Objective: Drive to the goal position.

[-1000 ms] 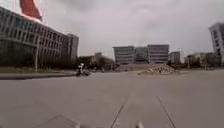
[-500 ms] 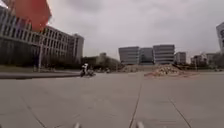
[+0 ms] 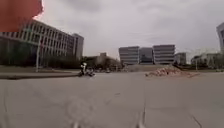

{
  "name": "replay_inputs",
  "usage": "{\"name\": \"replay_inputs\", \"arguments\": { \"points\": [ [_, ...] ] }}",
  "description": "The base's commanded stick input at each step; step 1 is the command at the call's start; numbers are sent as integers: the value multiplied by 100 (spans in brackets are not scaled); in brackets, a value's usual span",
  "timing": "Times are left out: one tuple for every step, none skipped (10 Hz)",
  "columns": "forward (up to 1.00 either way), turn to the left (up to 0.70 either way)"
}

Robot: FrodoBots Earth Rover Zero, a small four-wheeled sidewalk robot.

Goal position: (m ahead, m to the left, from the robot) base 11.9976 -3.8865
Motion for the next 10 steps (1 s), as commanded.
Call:
{"name": "replay_inputs", "arguments": {
  "points": [
    [85,0],
    [85,0],
    [85,0],
    [85,0],
    [85,0],
    [85,0],
    [85,0],
    [85,0],
    [85,0],
    [85,0]
  ]
}}
